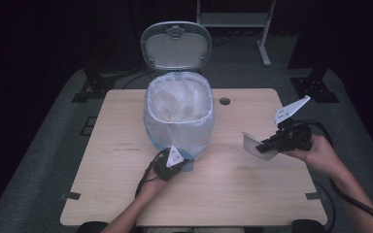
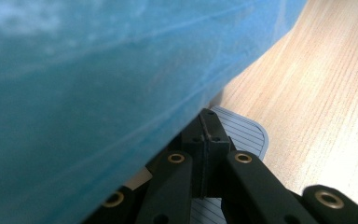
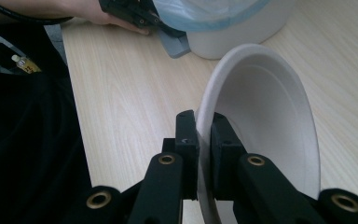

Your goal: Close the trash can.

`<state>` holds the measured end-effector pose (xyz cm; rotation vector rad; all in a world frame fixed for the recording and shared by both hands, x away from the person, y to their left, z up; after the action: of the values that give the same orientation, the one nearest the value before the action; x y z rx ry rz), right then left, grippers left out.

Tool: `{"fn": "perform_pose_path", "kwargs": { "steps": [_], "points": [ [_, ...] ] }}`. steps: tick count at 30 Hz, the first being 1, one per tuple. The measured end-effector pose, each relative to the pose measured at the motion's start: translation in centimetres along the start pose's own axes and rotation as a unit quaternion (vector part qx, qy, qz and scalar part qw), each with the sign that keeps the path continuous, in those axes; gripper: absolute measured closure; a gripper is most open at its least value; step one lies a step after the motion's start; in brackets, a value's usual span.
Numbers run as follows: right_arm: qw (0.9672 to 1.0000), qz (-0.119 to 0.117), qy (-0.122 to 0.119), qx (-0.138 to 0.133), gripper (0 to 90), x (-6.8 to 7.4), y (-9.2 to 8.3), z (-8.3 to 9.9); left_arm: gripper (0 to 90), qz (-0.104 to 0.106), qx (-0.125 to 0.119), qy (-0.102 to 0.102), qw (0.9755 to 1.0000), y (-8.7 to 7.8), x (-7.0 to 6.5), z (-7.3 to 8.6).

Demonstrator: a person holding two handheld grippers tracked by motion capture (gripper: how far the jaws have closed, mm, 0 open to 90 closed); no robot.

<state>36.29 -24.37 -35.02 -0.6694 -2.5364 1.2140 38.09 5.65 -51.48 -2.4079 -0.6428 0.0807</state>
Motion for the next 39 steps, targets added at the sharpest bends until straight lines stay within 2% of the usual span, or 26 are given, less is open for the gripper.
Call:
{"fn": "perform_pose_path", "kwargs": {
  "steps": [19,39],
  "points": [
    [0.9998,0.009,-0.009,-0.014,83.4,-0.4,-2.2,-2.3,90.0,0.002,-0.001,-0.002,1.0,0.0,0.0,0.0],
    [0.9989,0.017,-0.037,-0.02,83.3,0.1,-4.2,-5.7,90.0,0.002,-0.003,-0.002,1.0,0.0,0.0,0.0]
  ]
}}
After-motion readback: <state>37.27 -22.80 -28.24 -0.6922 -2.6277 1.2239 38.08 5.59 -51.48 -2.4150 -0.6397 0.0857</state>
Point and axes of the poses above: each handheld gripper's, and its own axes: y roughly forward along the jaws, z roughly out of its underside, x roughly to its left, the point moved 6 cm from there along y, roughly forward along the jaws, and after that the axes turned 10 degrees about z, right-handed, at the moved point
